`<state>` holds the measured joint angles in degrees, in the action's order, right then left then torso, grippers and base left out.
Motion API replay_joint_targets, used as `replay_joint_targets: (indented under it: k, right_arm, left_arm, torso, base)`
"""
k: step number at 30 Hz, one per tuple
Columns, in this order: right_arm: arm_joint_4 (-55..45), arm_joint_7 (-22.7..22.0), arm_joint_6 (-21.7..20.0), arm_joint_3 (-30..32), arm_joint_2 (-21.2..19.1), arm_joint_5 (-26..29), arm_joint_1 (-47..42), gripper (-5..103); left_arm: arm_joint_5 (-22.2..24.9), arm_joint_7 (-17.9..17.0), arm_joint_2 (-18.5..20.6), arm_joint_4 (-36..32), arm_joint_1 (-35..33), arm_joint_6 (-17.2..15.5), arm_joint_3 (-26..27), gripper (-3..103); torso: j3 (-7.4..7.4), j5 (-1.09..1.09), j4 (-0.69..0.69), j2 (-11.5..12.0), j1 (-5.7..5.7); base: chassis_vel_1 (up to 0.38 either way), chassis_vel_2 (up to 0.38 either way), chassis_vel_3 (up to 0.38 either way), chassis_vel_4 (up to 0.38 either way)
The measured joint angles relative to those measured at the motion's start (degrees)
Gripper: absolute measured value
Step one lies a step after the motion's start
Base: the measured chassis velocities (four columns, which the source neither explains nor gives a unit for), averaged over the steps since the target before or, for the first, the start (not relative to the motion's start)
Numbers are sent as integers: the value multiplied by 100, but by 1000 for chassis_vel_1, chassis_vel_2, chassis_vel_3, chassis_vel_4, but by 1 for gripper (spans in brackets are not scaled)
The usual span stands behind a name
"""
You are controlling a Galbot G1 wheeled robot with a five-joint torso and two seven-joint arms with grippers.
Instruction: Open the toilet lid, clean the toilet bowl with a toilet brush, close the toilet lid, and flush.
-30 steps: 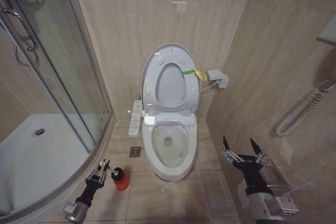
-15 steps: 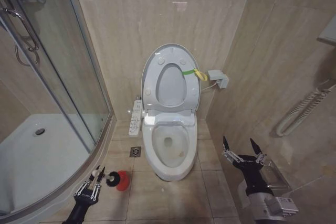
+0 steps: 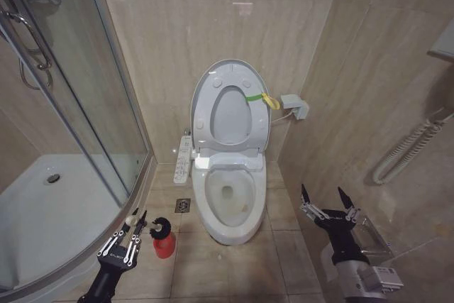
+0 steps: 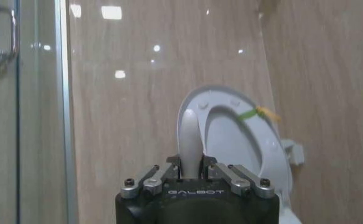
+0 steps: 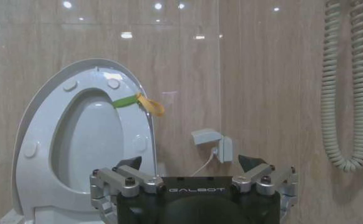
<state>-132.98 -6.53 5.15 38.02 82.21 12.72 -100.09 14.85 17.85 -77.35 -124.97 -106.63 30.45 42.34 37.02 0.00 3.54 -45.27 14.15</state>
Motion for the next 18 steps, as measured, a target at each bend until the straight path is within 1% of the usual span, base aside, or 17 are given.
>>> replay_joint_targets:
  k: [2,4,7,8,10,12,13,16,17,18]
  right_arm:
    - [0,0,0,0,0,0,0,100]
    - [0,0,0,0,0,0,0,100]
    - [0,0,0,0,0,0,0,100]
    - [0,0,0,0,0,0,0,100]
    - [0,0,0,0,0,0,0,100]
    - [0,0,0,0,0,1,0,100]
    - [0,0,0,0,0,1,0,100]
    - [0,0,0,0,0,0,0,100]
    - [0,0,0,0,0,0,0,100]
    - [0,0,0,0,0,0,0,100]
  left_arm:
    - [2,-1,-15,-118,-47,-15,14,20]
    - [37,-14,-22,-428,-155,-78,56,20]
    - [252,-54,104,-736,-170,-275,150,20]
    - [252,-54,104,-736,-170,-275,150,20]
    - [549,-56,273,-750,-64,-431,204,20]
    - [808,-55,444,-640,77,-519,262,20]
    - [808,-55,444,-640,77,-519,262,20]
    - [1218,-14,743,-427,302,-641,346,20]
    - [1423,11,905,-349,424,-730,351,20]
    - [1423,11,905,-349,424,-730,351,20]
  torso:
    - [0,0,-1,0,0]
    - [0,0,0,1,0]
    - [0,0,-1,1,0]
    - [0,0,-1,1,0]
    - [0,0,0,1,0]
    - [0,-1,1,1,0]
    - [0,-1,1,1,0]
    - [0,-2,-1,1,0]
    - [0,-1,-1,1,0]
    - [0,-1,-1,1,0]
  base:
    - [0,0,0,0]
    - [0,0,0,0]
    - [0,0,0,0]
    - [0,0,0,0]
    - [0,0,0,0]
    - [0,0,0,0]
    - [0,0,0,0]
    - [0,0,0,0]
    - [0,0,0,0]
    - [0,0,0,0]
